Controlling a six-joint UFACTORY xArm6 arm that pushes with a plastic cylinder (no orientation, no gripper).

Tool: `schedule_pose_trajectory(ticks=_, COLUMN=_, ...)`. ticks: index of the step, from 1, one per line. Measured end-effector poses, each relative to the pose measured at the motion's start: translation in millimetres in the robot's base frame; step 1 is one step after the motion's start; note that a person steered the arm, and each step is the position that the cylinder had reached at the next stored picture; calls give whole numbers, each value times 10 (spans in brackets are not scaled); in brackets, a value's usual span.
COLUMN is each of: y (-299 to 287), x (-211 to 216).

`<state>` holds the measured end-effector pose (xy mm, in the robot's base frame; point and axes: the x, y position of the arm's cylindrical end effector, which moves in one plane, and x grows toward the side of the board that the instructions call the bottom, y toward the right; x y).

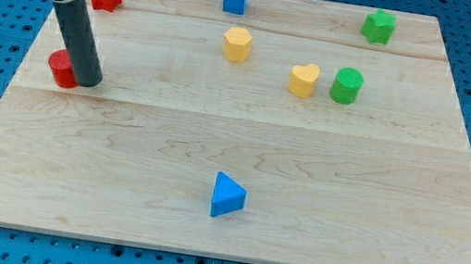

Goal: Move the green circle below the yellow heart

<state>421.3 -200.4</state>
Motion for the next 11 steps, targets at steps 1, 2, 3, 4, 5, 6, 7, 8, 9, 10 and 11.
schedule_pose_trajectory(ticks=1, y=118, x=3)
schedule_pose_trajectory(ticks=2, y=271, x=40)
schedule_pose_trajectory(ticks=3, y=271, x=34)
schedule_pose_trajectory(ticks=4, y=482, x=39)
schedule_pose_trajectory(ticks=5, y=1006, x=39)
schedule_pose_trajectory(ticks=6, y=1496, x=30)
schedule_pose_trajectory(ticks=7, y=2280, x=-192)
schedule_pose_trajectory(ticks=8, y=2206, x=-544)
schedule_pose_trajectory(ticks=9, y=2429, x=-786)
schedule_pose_trajectory(ticks=10, y=3122, x=-896)
schedule_pose_trajectory(ticks=11, y=3337, x=-658)
